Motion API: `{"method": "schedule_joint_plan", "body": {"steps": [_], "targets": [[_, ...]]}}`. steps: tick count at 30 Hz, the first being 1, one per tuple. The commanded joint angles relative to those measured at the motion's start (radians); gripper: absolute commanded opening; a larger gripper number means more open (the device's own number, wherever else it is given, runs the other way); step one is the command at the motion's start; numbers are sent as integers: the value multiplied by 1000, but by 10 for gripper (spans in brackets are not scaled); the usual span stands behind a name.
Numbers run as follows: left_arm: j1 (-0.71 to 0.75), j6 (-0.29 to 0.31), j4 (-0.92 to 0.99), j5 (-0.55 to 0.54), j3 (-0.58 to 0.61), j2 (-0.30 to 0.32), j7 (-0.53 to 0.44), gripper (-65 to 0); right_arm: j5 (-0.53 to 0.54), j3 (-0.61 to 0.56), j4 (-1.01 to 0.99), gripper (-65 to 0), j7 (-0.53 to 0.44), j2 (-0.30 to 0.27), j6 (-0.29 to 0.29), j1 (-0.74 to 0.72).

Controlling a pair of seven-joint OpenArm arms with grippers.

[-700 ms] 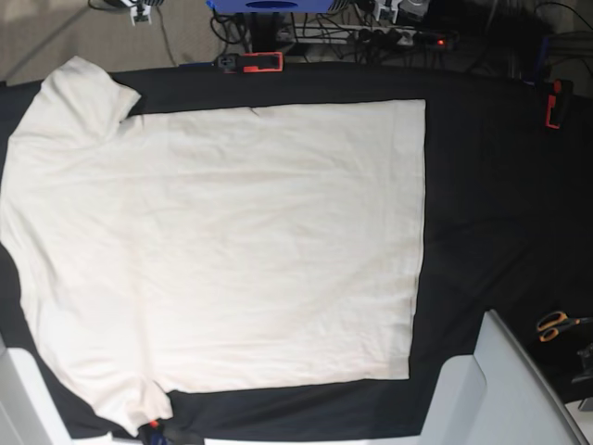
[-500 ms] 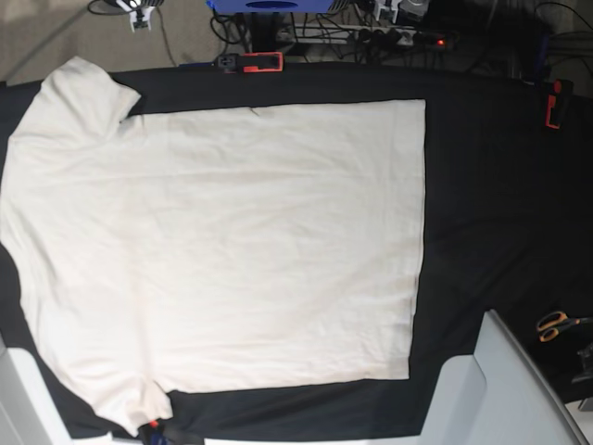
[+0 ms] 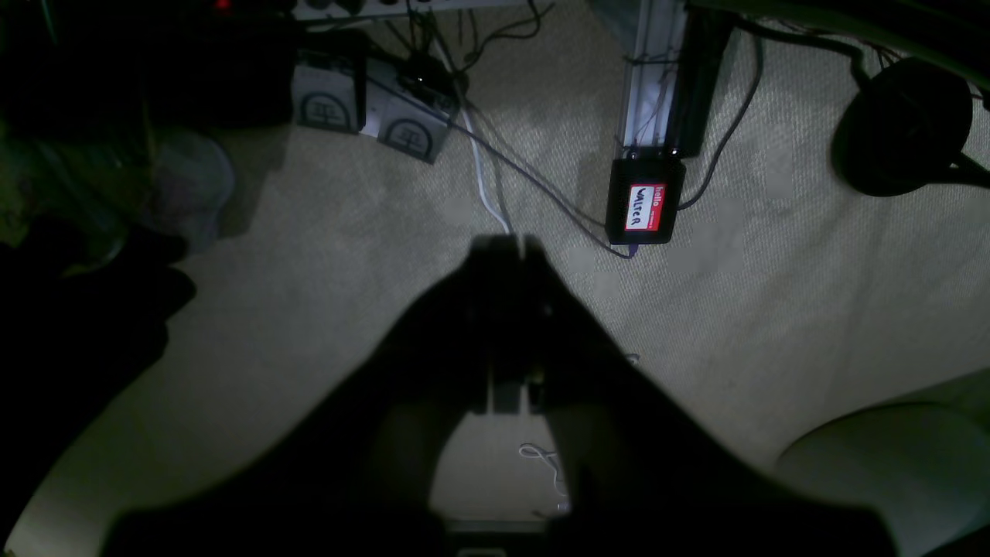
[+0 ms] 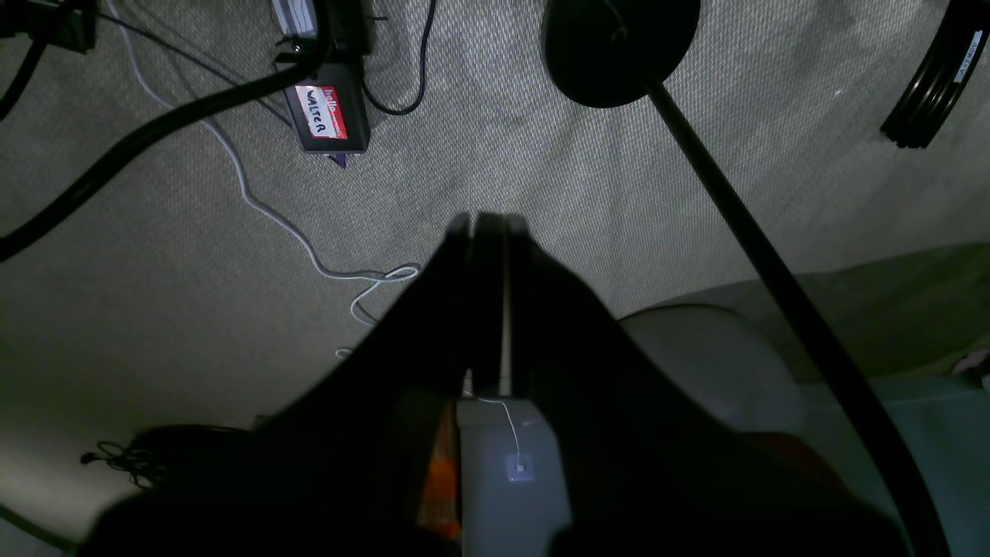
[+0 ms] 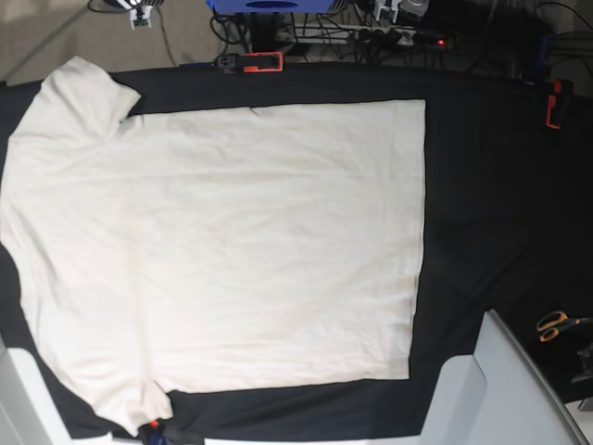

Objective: Fold the T-shirt properly

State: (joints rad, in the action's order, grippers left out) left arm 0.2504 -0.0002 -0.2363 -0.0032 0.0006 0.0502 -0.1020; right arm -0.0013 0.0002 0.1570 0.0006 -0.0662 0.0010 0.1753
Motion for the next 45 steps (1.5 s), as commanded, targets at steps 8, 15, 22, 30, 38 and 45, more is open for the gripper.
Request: {"method": "schedule_joint_plan", "body": {"steps": [8, 15, 22, 30, 38, 45], "targets": [[22, -5, -1, -4, -1, 3, -3, -650, -1, -1, -1, -648, 0, -7, 6, 7], [33, -5, -4, -4, -1, 7, -3, -650, 2, 4, 0, -650, 5, -7, 6, 11], [175, -5, -274, -5, -3, 46, 8, -650, 4, 5, 309, -650, 160, -13, 9, 180], [315, -5, -495, -5, -3, 67, 8, -650, -1, 188, 1097, -650, 569, -7, 9, 458], [508, -5, -891, -5, -83, 73, 32, -650, 2, 245, 1467, -650, 677, -7, 9, 610], [619, -5, -1400, -5, -193, 72, 215, -650, 4, 329, 1799, -644, 678, 42, 4, 646]]}}
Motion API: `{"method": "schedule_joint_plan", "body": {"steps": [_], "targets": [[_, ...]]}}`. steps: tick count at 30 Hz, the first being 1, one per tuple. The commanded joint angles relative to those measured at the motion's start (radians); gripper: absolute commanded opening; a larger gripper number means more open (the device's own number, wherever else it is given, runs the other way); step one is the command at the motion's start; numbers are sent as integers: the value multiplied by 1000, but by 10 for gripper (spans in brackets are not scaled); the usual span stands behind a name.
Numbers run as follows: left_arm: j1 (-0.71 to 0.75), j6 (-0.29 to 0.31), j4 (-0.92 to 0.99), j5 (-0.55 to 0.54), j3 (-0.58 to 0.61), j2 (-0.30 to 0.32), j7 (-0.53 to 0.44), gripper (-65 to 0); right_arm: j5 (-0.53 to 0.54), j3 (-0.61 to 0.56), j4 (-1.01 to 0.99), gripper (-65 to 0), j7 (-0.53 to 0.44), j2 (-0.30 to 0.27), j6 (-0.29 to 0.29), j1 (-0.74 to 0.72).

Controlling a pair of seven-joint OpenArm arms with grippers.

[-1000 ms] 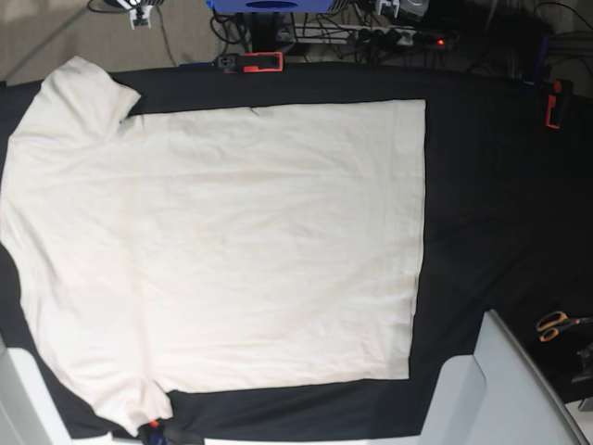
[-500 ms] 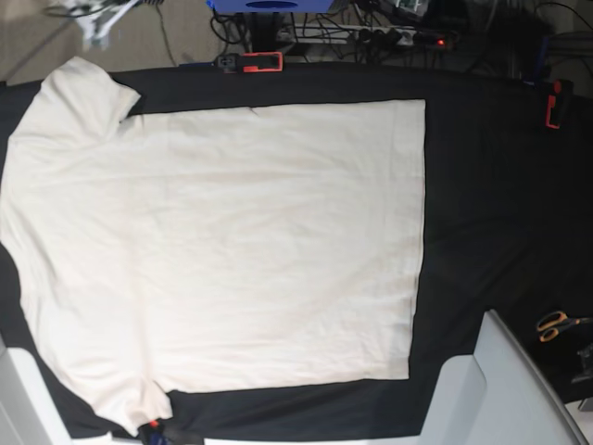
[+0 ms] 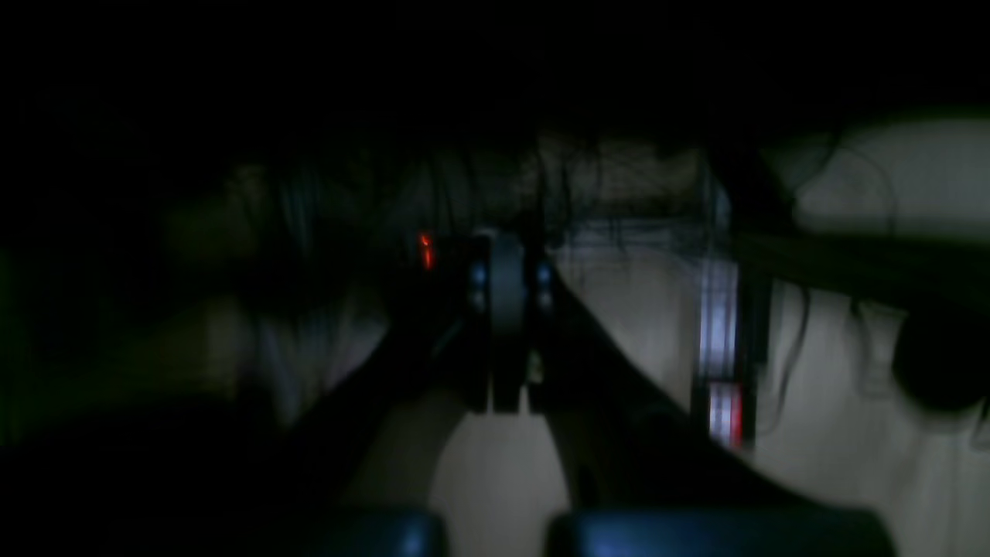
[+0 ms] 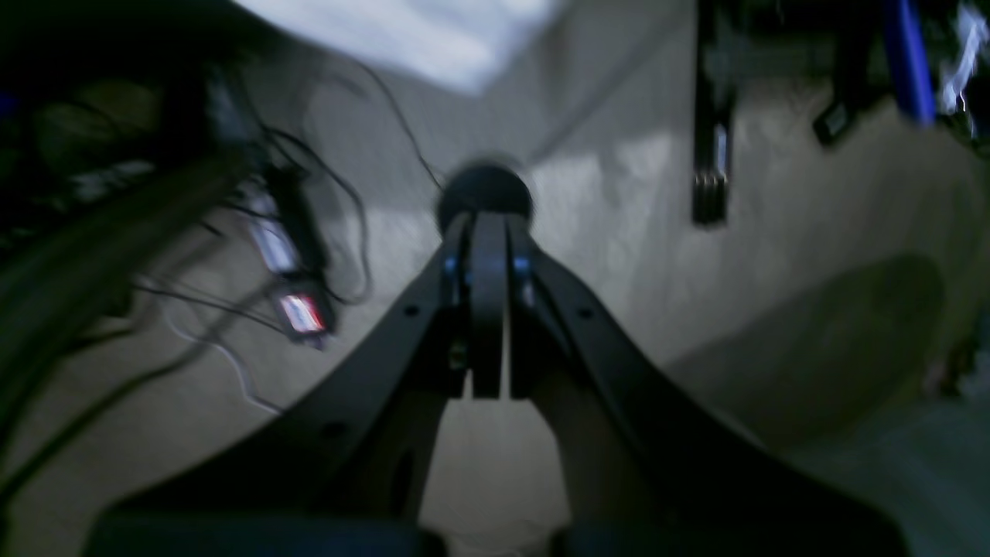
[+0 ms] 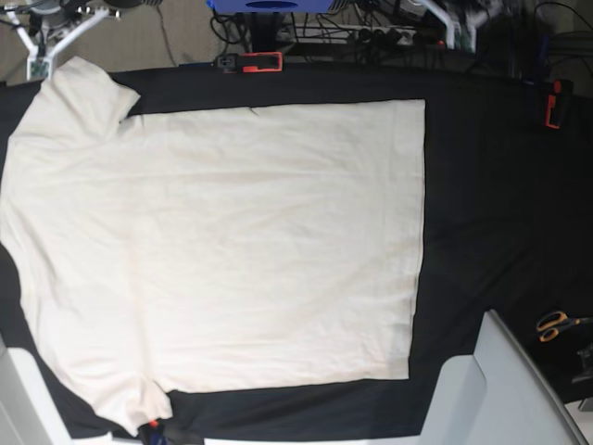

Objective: Fold the T-shirt properly
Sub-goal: 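Move both grippers down toward the shirt's shoulder corners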

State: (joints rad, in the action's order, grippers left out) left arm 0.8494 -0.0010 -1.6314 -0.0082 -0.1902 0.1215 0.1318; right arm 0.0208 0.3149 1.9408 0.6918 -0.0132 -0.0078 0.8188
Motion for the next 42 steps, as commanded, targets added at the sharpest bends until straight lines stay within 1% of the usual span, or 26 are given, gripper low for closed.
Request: {"method": "schedule_joint_plan", "body": {"steps": [1, 3, 4, 5, 6, 7, 9, 11, 12, 15, 17, 18, 20, 21, 23, 27, 31, 34, 36, 39, 42], "targets": [[23, -4, -66, -2, -5, 0, 10, -650, -18, 16, 30, -644, -13, -11, 12, -17], [21, -4, -157, -22, -7, 2, 65, -650, -18, 16, 38, -642, -13, -11, 10, -52], [18, -4, -191, -48, -9, 7, 90, -650, -17, 16, 39, -641, -13, -11, -7, -75], [9, -3, -214, -85, -9, 10, 107, -650, -5, 17, 39, -641, -13, -9, -50, -98], [-3, -3, -227, -123, -9, 17, 119, -650, 31, 19, 39, -641, -5, -9, -106, -121], [-17, -3, -227, -158, -9, 33, 127, -650, 89, 43, 39, -638, 16, -9, -168, -141], [-37, -3, -223, -210, -9, 56, 141, -650, 224, 125, 38, -600, 70, -9, -268, -200], [-51, -3, -212, -244, -9, 73, 156, -650, 380, 246, 33, -540, 164, -9, -360, -267], [-52, -3, -211, -249, -9, 83, 154, -650, 443, 303, 33, -518, 211, -9, -396, -295], [-55, -3, -203, -249, -10, 100, 150, -650, 578, 452, 16, -437, 368, -17, -498, -387], [-80, -3, -204, -249, -10, 100, 150, -650, 629, 553, -8, -368, 477, -24, -568, -461], [-88, -3, -203, -249, -10, 99, 154, -650, 644, 593, -25, -339, 521, -26, -594, -488], [-89, -3, -203, -252, -10, 99, 154, -650, 669, 665, -77, -299, 604, -29, -654, -543], [-91, -3, -203, -252, -10, 97, 154, -650, 669, 702, -116, -293, 629, -32, -680, -571], [-101, -3, -201, -250, -10, 96, 156, -650, 669, 743, -188, -293, 638, -51, -690, -599], [-114, -3, -163, -250, -10, 94, 156, -650, 677, 751, -378, -293, 627, -123, -690, -629], [-117, -3, -135, -250, -12, 94, 151, -650, 677, 746, -516, -293, 538, -163, -690, -637], [-117, -3, -134, -252, -13, 94, 151, -650, 677, 746, -584, -293, 500, -187, -690, -640], [-117, -3, -134, -255, -35, 91, 150, -650, 677, 746, -642, -293, 495, -204, -690, -657], [-117, -3, -134, -255, -88, 70, 150, -650, 674, 746, -734, -294, 493, -232, -690, -674], [-117, -3, -134, -255, -127, 65, 151, -650, 670, 748, -798, -294, 492, -247, -690, -686]]}}
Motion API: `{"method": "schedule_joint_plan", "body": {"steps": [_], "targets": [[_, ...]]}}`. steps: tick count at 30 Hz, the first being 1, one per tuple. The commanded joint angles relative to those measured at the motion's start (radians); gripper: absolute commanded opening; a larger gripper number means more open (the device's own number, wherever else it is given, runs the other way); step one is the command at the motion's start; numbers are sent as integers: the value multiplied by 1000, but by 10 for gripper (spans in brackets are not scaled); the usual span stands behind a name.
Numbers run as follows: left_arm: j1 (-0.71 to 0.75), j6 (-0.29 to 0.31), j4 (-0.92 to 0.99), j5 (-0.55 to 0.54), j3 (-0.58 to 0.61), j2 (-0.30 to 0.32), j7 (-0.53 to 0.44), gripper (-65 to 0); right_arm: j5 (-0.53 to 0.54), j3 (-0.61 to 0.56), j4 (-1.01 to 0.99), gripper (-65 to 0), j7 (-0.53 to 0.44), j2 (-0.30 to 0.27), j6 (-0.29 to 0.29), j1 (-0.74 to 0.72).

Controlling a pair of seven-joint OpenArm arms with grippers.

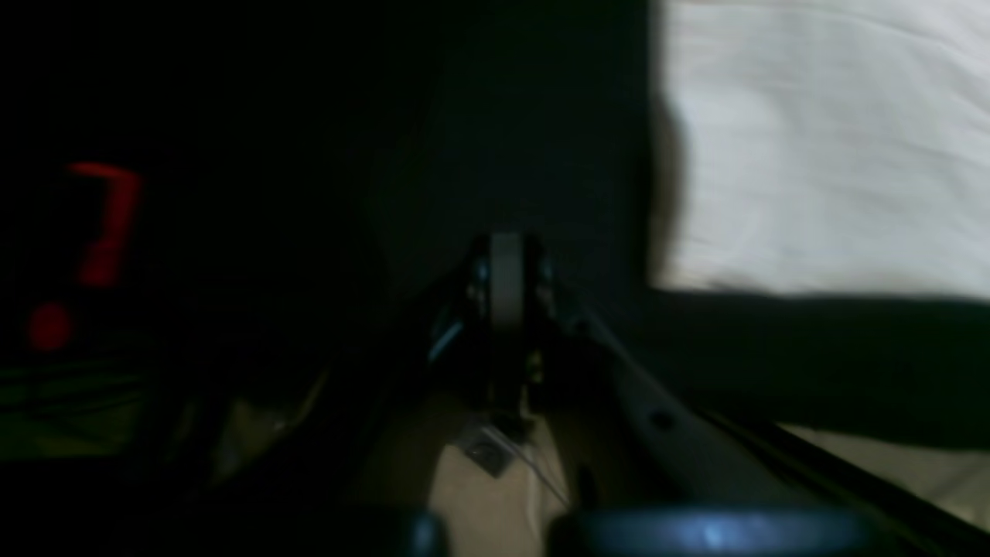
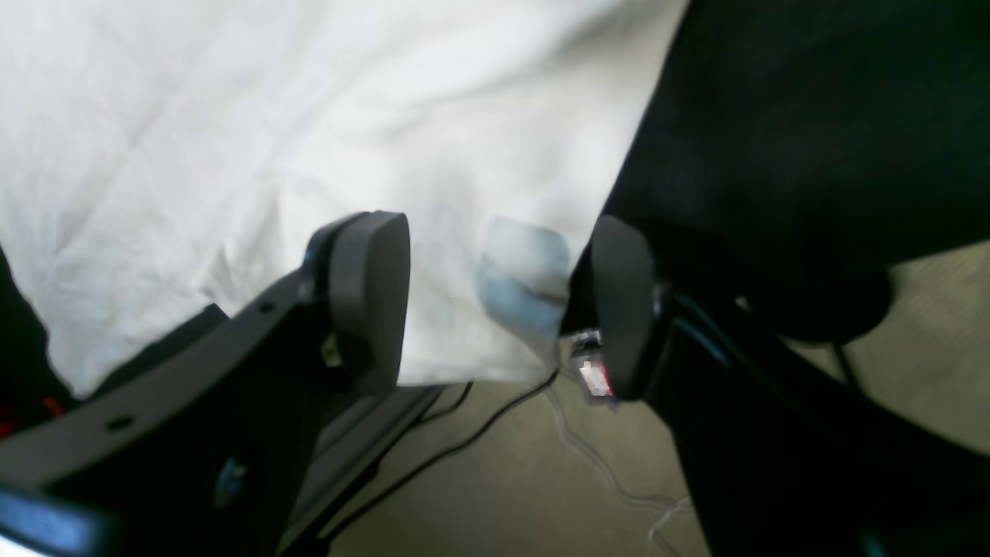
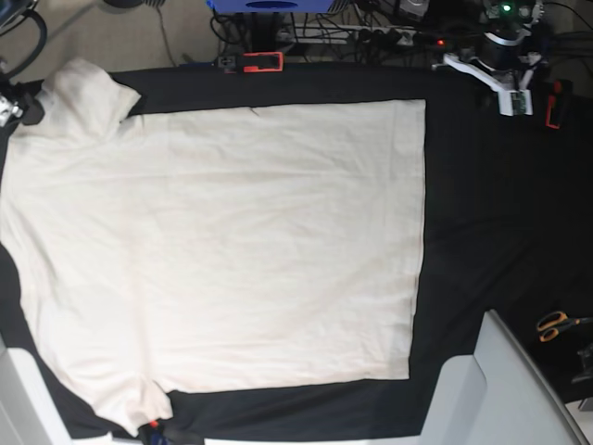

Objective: Fold the T-shirt properly
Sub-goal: 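Move both grippers down toward the shirt's shoulder corners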

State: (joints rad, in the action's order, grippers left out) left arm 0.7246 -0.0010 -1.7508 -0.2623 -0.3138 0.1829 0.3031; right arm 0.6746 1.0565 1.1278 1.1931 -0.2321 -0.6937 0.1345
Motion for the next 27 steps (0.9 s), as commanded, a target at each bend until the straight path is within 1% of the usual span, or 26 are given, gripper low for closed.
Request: {"method": "schedule_joint_plan", "body": {"steps": [1, 4, 7, 9, 17, 19, 21, 26, 27], "targets": [[8, -3, -14, -1, -14, 4, -18, -650, 17, 6, 1, -294, -11, -28, -4, -2], [8, -3, -14, -1, -40, 4, -17, -650, 15, 5, -18, -294, -58, -29, -4, 0], [10, -3, -14, -1, -43, 4, -17, -650, 15, 5, -36, -294, -75, -28, -4, 4], [10, -3, -14, -1, -43, 4, -17, -650, 15, 5, -47, -294, -74, -39, -4, 6], [10, -3, -14, -1, -37, 0, -17, -650, 20, 3, -58, -294, -69, -34, -4, 26], [10, -3, -13, -1, -37, -1, -17, -650, 20, 3, -58, -294, -54, -31, -4, 29], [8, -3, -13, -1, -43, -15, -17, -650, 21, 3, -50, -294, -38, -14, -4, 29], [7, -3, -13, -2, -32, -24, -17, -650, 21, 1, -28, -294, -34, -3, -4, 29], [7, -3, -13, -2, -34, -35, -17, -650, 21, -11, -28, -294, -34, -3, -4, 29]]}}
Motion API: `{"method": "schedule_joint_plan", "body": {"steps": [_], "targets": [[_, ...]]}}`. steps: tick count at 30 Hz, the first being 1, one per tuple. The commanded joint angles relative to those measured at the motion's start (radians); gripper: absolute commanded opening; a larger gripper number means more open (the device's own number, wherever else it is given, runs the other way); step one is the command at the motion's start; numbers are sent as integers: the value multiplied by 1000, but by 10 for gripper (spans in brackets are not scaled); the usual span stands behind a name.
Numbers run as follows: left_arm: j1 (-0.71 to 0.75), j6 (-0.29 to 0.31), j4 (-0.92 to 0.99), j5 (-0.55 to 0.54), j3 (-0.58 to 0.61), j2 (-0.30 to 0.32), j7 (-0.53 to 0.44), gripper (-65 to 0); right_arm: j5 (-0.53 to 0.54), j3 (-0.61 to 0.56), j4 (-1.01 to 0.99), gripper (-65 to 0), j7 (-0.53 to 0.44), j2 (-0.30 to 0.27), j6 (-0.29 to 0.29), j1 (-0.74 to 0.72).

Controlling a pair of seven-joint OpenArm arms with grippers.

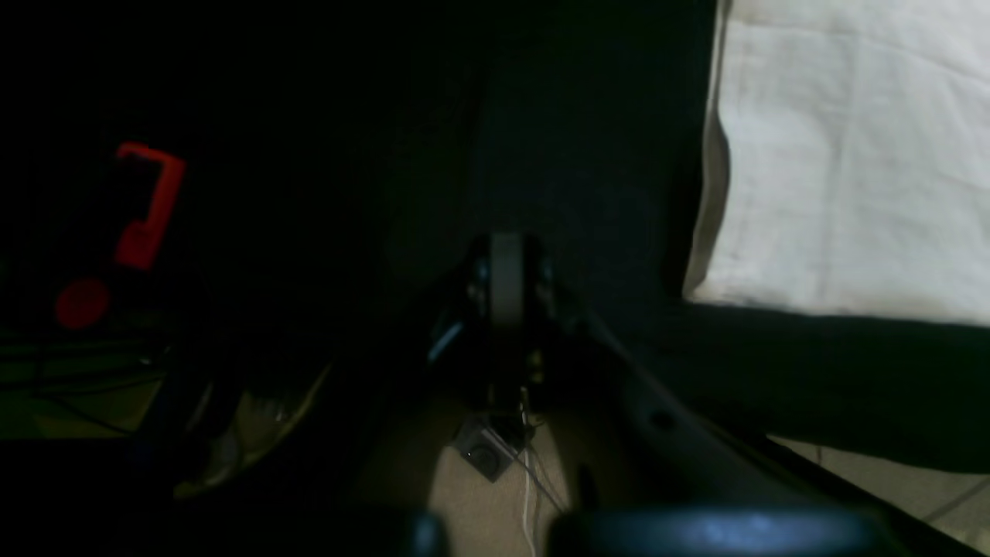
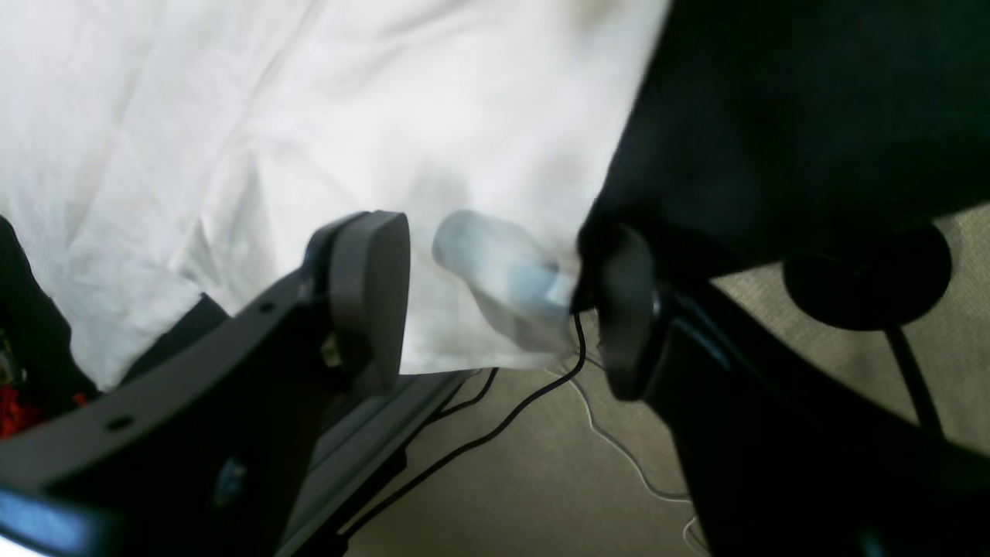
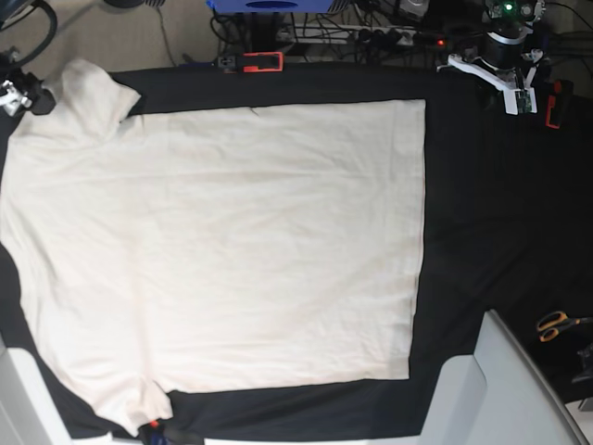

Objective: Fold the T-shirt properly
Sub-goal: 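Move both grippers down toward the shirt's shoulder corners, then grasp the shirt edges at the shoulders with both grippers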

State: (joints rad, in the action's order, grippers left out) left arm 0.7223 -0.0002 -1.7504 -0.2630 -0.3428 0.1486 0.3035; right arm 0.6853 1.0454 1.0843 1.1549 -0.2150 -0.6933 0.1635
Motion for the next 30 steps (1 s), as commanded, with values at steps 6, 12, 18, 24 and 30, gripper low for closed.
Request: {"method": "schedule_joint_plan", "body": {"steps": [6, 12, 18, 24, 30], "targets": [[9, -4, -13, -2, -5, -11, -17, -650, 12, -72, 12, -296, -6, -13, -5, -6], [9, -4, -12, -2, -3, -13, -16, -637, 12, -75, 13, -447, -6, -7, -5, -8], [9, -4, -9, -92, -8, -14, -16, -393, 7, -75, 7, -650, -6, -7, -5, -8], [-40, -4, 117, -368, -3, 29, -16, -374, 6, -75, 7, -644, -6, -4, -5, -8], [-63, 131, 152, -391, -12, -11, -17, -374, 4, -76, 7, -645, -5, -5, -5, -8]]}}
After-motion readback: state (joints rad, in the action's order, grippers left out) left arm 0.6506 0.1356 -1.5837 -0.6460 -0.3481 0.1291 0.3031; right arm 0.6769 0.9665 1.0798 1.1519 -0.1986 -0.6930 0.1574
